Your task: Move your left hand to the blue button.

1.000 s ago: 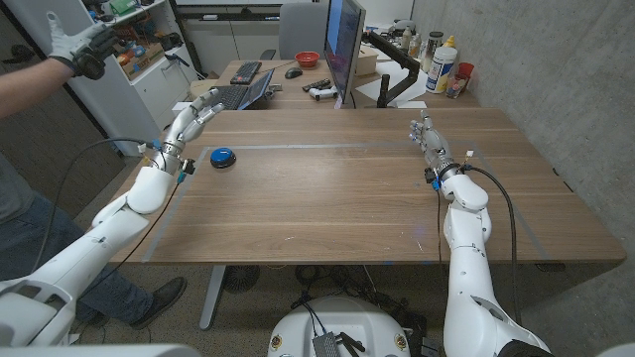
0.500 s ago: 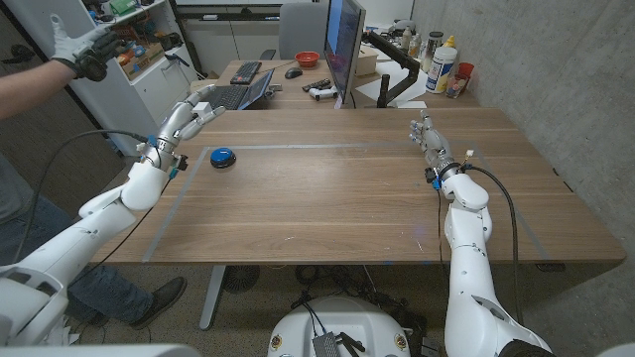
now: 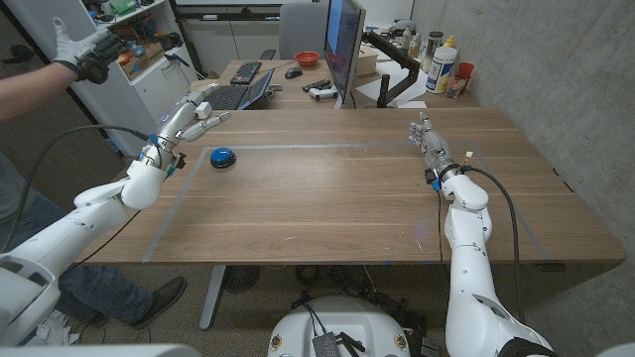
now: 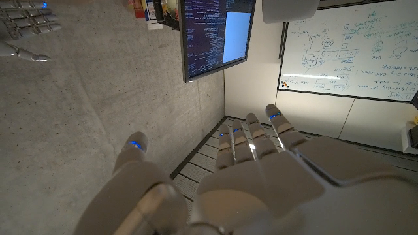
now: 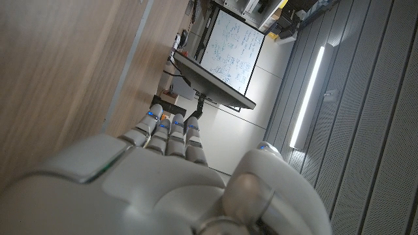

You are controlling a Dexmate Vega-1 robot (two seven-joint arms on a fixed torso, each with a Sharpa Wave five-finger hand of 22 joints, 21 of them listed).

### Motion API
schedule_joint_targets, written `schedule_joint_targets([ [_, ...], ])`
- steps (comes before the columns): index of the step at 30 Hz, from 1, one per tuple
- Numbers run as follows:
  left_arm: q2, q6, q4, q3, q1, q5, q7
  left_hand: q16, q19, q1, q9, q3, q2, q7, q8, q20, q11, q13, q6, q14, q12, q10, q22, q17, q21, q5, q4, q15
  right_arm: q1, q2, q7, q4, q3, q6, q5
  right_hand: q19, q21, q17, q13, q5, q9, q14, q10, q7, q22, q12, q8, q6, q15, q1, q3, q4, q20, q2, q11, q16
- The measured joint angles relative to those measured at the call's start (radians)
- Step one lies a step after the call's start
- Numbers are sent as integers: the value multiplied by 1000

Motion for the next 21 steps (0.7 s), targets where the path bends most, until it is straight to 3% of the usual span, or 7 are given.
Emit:
schedule_joint_targets([
  [21,13,99,35,102,-82,46,41,0,0,13,0,0,5,-2,0,0,-13,5,12,0,0,13,0,0,-4,7,0,0,-2,2,2,13,12,-3,6,0,-11,2,0,4,0,0,0,-5,0,0,0,5,0,0,-7,1,0,0,0,0],
])
